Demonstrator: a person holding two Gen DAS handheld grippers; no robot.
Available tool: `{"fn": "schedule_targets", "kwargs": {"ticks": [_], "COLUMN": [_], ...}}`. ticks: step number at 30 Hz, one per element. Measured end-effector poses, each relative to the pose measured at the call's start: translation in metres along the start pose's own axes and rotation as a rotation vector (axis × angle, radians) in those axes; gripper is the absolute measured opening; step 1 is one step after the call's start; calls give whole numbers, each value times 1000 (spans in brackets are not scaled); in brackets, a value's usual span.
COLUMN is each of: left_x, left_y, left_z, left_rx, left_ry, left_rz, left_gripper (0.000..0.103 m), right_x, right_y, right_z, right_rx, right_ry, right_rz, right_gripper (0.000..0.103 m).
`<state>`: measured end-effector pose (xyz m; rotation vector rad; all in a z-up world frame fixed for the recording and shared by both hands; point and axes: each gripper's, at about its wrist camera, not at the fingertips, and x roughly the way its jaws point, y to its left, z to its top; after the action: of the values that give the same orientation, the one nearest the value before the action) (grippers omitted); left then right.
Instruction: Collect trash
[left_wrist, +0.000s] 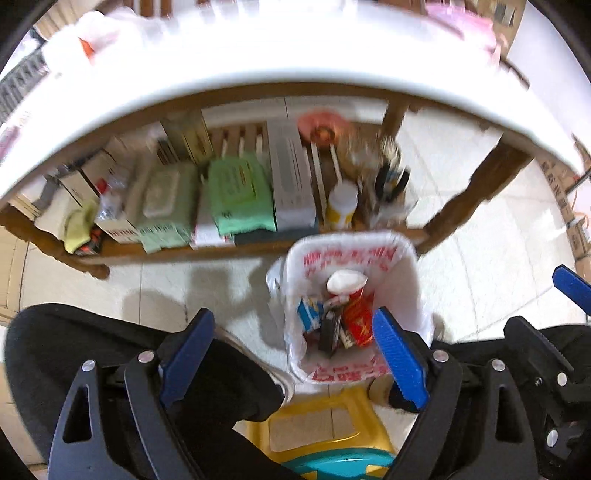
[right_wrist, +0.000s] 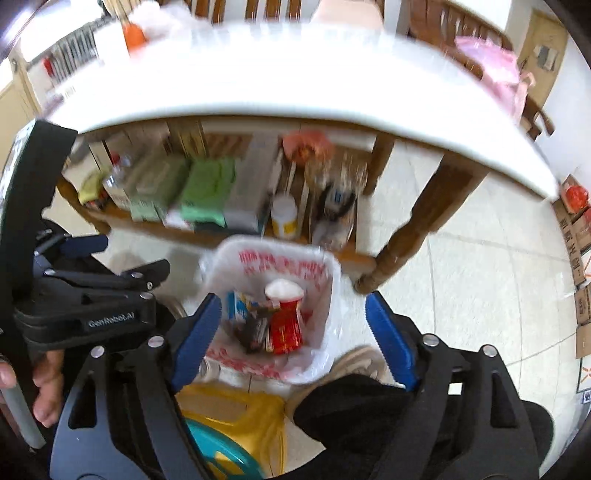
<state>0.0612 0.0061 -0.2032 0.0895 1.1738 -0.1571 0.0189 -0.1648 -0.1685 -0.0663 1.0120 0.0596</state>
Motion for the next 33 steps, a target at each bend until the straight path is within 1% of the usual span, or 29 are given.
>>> {"fn": "schedule_targets", "kwargs": {"ticks": [4,6,8,11,14,18,21,23,25,27,30,33], "left_x": [-45,-69,-92,-126,-153,-188,-208,-219,-230,-240,-249,-256], "left_y": [-1,-3,-5,-9,-10,-14,-15,-14,-13,-12,-16,-18], "left_z": [4,6,7,8,10,10,9,9,8,7,3,2], "left_rx": [-11,-7,-4,6,6,1,1,-5,-15,-34,-40,-48], "left_ry": [-118,-188,-257,-359,-436,-547,-590,-598,-618,-655,-685,-692], "left_rz": [10,19,25,67,100,122,124,115,77,48,47,61], "left_gripper": [86,89,92,92,95,95,95,95,95,95,95,95], "right_x": [-38,-52,-71,-99,-127,-154,-175,-189,-200,-210,-221,-227], "right_y": [1,1,2,1,1,-1,0,0,-1,-1,-1,3], "right_z": [10,13,16,18,20,22,21,21,20,20,18,16], "right_rx": [18,19,23,36,42,54,59,61,62,63,65,61], "right_ry": [-103,-144,-202,-286,-372,-464,-527,-569,-603,-626,-658,-673], "right_rz": [8,-5,-12,-22,-60,-79,-101,-116,-118,-117,-135,-149], "right_gripper": [81,88,88,90,94,95,96,96,96,96,96,96]}}
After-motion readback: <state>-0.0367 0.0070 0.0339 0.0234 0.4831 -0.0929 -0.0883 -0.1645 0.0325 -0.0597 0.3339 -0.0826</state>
